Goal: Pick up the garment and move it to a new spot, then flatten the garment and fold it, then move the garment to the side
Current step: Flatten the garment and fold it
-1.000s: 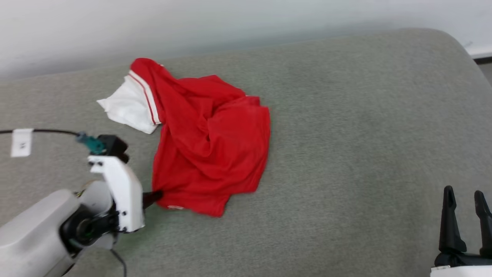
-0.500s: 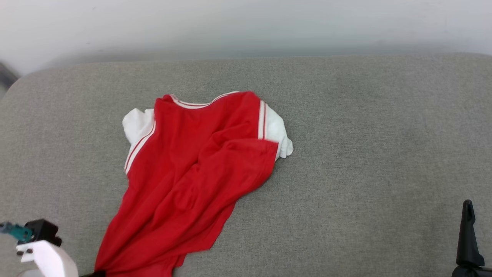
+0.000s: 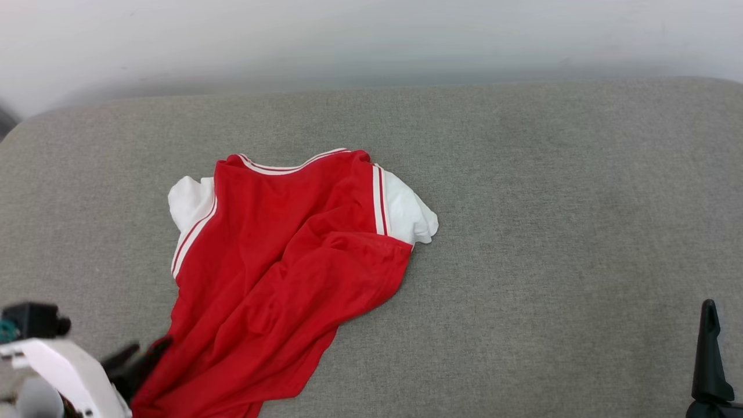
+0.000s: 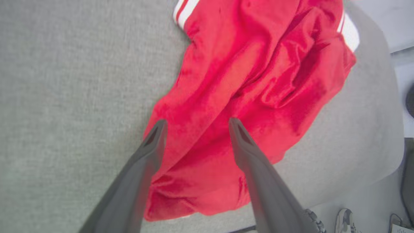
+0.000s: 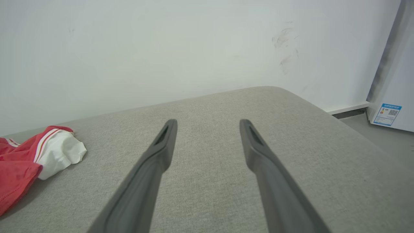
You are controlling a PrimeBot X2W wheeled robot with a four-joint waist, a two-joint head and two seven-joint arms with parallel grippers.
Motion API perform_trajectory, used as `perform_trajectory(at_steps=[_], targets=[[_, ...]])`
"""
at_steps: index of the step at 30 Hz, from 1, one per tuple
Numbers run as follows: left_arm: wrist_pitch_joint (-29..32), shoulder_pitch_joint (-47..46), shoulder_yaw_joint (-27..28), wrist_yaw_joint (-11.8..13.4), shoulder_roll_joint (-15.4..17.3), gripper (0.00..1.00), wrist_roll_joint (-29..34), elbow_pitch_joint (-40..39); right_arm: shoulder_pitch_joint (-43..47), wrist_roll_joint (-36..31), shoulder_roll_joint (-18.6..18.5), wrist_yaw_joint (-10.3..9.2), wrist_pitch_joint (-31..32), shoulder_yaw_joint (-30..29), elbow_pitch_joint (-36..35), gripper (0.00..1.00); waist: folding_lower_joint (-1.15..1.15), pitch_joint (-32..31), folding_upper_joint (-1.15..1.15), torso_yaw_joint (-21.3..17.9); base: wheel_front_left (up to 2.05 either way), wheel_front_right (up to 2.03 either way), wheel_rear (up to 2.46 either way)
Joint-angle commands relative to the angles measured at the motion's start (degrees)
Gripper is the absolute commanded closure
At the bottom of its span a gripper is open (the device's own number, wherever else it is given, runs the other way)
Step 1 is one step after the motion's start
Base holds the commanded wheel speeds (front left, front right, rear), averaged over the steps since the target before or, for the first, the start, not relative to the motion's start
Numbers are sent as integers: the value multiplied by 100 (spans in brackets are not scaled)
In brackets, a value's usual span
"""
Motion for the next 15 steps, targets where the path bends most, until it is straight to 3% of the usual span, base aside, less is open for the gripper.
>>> perform_trajectory(at_steps=[1, 6, 9, 15], targets=[[-112, -92, 79, -27, 58, 0, 78, -83, 61, -60, -3, -4, -11, -16, -39, 0, 0, -19, 0, 14, 0, 0, 0], [-1250, -339, 649, -72, 31, 0, 511, -553, -8, -195, -2, -4, -11, 27, 27, 0, 0, -120, 0, 116, 0, 0, 0], [-1505, -376, 1121, -12, -342, 0, 811, -458, -69, -281, -38, -4, -11, 75, 70, 0, 0, -164, 0, 208, 0, 0, 0], [-1532, 360, 2929, -283, -1962, 0, 2787, -237, -258, -188, -343, -4, -11, 331, 364, 0, 0, -312, 0, 362, 0, 0, 0]])
